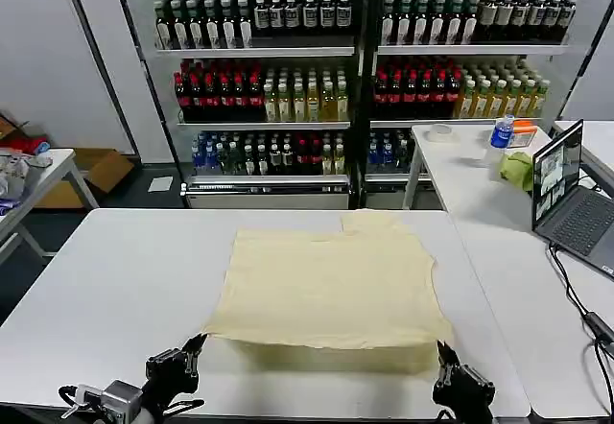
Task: Fold and organize the clothes.
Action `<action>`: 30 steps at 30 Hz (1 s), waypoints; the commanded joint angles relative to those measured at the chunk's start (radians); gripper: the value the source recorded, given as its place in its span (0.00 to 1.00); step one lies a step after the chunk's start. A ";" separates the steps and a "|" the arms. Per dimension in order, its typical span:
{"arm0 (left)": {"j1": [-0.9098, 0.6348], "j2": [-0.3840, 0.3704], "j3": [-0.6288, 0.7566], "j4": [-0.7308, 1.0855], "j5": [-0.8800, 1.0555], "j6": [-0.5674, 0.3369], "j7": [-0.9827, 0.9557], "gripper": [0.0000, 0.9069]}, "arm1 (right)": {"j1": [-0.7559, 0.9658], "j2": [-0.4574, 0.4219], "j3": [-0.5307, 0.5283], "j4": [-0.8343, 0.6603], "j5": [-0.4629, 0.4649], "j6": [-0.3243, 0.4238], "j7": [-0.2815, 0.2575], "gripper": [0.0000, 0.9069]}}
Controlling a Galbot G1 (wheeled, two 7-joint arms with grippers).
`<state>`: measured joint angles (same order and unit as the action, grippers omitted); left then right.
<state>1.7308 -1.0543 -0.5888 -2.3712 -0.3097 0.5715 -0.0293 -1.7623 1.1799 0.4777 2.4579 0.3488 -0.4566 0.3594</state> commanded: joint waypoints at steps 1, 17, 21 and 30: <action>-0.055 0.036 0.009 0.049 0.000 -0.003 0.001 0.02 | 0.107 -0.036 0.021 -0.022 0.031 -0.002 -0.003 0.00; -0.310 0.094 0.094 0.280 -0.066 -0.011 0.014 0.02 | 0.516 -0.134 -0.117 -0.277 0.122 -0.044 -0.005 0.00; -0.376 0.105 0.127 0.325 -0.071 -0.012 0.015 0.02 | 0.569 -0.140 -0.152 -0.344 0.130 -0.075 -0.018 0.00; -0.471 0.110 0.189 0.403 -0.066 -0.019 0.015 0.02 | 0.616 -0.134 -0.175 -0.432 0.116 -0.122 -0.037 0.00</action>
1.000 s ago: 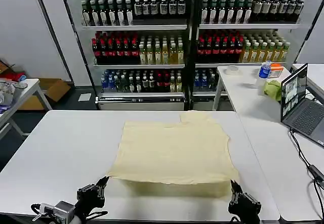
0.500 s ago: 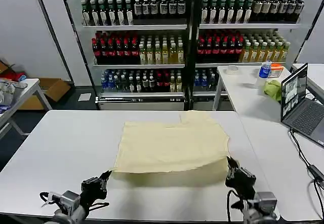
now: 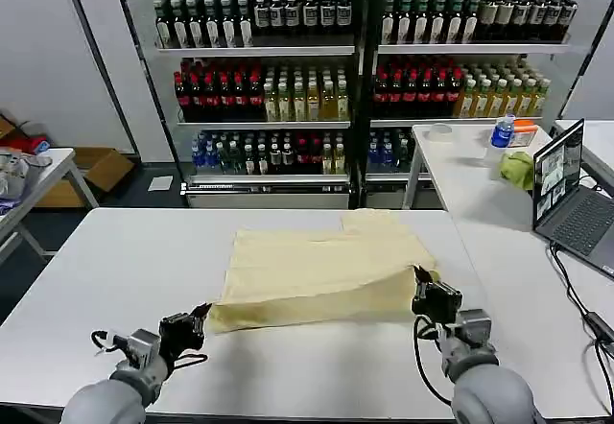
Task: Fold and organize the clothes.
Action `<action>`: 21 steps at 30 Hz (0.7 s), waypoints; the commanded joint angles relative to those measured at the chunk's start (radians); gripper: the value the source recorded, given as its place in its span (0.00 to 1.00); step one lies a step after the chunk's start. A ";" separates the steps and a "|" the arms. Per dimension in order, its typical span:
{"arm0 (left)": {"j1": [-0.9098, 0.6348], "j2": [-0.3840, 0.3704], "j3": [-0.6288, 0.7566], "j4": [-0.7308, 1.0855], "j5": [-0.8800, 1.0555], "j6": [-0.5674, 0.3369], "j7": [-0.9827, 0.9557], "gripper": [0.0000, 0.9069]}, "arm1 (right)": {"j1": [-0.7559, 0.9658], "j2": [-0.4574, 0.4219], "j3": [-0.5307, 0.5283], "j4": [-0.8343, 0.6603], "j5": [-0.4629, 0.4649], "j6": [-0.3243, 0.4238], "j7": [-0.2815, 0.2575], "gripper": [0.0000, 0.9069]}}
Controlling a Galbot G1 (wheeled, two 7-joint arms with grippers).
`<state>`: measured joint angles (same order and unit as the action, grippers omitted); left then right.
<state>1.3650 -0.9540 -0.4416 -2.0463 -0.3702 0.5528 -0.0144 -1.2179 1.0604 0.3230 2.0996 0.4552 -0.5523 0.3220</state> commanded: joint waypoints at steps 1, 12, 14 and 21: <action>-0.112 0.009 0.049 0.084 -0.003 -0.001 0.000 0.02 | 0.074 -0.014 -0.022 -0.084 0.007 -0.026 -0.002 0.00; -0.183 0.002 0.111 0.136 0.036 -0.022 0.002 0.02 | 0.083 0.016 -0.055 -0.157 -0.057 -0.026 -0.024 0.00; -0.194 0.002 0.120 0.141 0.040 -0.023 0.002 0.01 | 0.084 0.023 -0.058 -0.166 -0.071 -0.026 -0.028 0.00; -0.228 -0.003 0.161 0.172 0.073 -0.039 0.004 0.02 | 0.088 0.038 -0.068 -0.190 -0.106 -0.025 -0.034 0.00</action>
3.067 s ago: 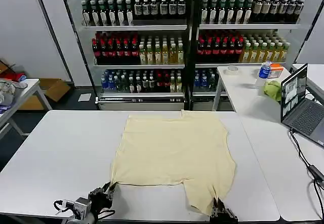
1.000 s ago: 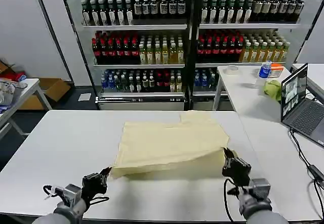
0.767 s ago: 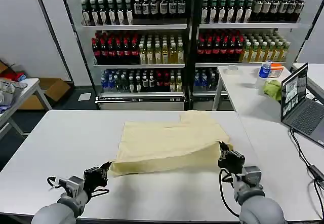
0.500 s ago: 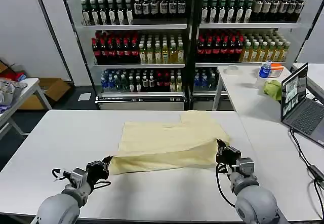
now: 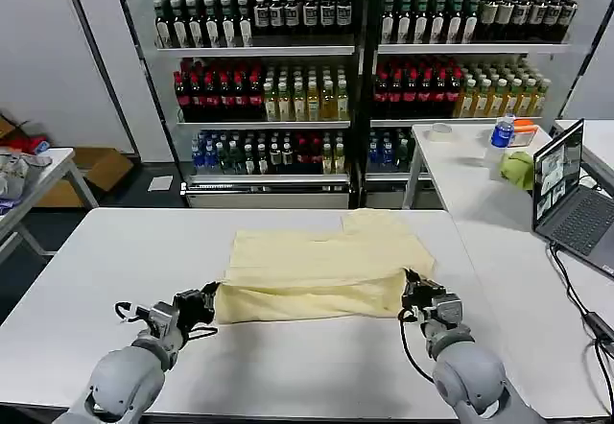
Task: Fold and organize the clothes.
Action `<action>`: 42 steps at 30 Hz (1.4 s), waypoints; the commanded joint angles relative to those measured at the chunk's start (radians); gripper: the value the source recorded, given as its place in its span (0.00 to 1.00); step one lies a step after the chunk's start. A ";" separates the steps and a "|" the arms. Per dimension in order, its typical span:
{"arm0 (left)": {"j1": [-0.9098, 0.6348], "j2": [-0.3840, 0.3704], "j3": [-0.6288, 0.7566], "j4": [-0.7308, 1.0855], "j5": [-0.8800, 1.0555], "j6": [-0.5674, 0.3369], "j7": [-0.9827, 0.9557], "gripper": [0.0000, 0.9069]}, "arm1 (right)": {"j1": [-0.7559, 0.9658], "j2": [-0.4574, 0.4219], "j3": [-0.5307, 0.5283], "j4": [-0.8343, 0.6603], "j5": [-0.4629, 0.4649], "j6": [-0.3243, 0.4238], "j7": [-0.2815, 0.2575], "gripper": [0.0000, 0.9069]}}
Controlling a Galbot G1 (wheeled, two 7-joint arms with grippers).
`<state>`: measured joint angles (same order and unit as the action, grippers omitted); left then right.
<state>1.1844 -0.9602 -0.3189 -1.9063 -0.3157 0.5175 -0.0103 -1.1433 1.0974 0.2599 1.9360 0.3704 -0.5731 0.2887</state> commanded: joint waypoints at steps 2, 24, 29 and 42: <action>-0.054 -0.001 0.052 0.039 0.032 -0.009 0.001 0.02 | 0.014 0.004 -0.008 -0.030 -0.027 -0.004 -0.002 0.00; 0.092 -0.040 -0.045 -0.025 0.031 -0.010 -0.014 1.00 | -0.154 0.008 0.134 0.130 -0.017 0.046 -0.011 1.00; 0.149 -0.056 -0.077 -0.033 0.005 -0.009 -0.023 1.00 | -0.230 -0.004 0.184 0.151 0.017 0.038 -0.008 1.00; 0.163 -0.077 -0.081 -0.016 -0.036 0.006 -0.035 1.00 | -0.273 0.011 0.211 0.105 0.102 0.002 0.008 1.00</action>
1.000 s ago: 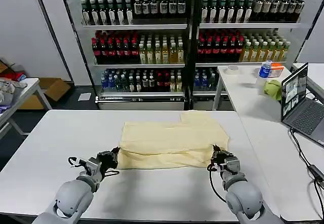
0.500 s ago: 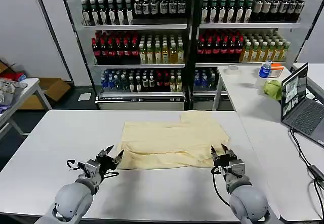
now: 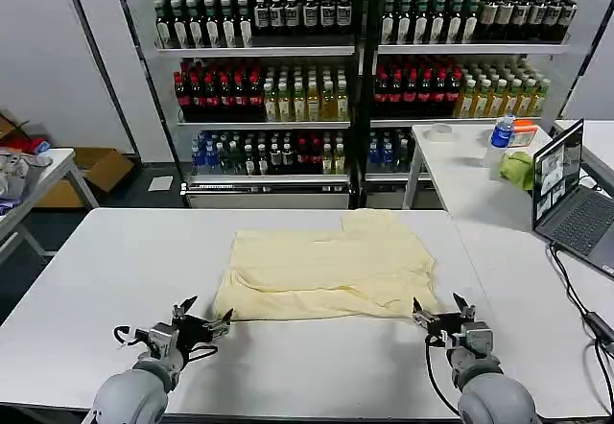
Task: Fold and organize the clothes.
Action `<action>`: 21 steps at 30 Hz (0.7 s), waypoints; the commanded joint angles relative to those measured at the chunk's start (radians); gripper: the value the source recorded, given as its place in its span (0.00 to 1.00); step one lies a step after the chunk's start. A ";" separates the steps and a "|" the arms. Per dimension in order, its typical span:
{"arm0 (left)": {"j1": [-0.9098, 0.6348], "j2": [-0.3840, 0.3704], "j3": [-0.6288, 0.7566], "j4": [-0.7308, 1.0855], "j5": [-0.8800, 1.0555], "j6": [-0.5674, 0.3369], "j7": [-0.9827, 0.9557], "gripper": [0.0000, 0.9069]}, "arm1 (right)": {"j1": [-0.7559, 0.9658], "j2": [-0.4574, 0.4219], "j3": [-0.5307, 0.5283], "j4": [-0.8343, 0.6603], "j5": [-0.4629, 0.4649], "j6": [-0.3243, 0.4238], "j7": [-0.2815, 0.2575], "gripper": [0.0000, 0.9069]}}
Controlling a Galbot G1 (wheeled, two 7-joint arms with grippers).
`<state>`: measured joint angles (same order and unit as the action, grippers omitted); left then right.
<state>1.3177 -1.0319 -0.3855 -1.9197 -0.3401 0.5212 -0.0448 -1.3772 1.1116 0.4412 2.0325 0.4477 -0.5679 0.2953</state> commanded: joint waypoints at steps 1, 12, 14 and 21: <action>0.027 -0.006 -0.012 0.001 -0.013 0.002 -0.001 1.00 | -0.039 -0.002 0.028 0.006 0.026 -0.005 0.002 1.00; 0.003 -0.015 0.008 0.027 -0.023 -0.003 0.004 0.02 | -0.025 0.005 0.012 -0.012 0.044 0.003 -0.001 0.00; 0.004 -0.015 0.008 0.027 -0.023 -0.003 0.007 0.02 | -0.022 0.005 0.009 -0.014 0.045 0.005 -0.003 0.00; 0.010 -0.015 0.004 0.022 -0.029 -0.006 0.013 0.02 | -0.011 0.003 0.003 -0.013 0.046 0.008 -0.009 0.00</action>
<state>1.3245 -1.0455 -0.3819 -1.9005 -0.3684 0.5136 -0.0309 -1.3859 1.1101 0.4404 2.0210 0.4889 -0.5607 0.2827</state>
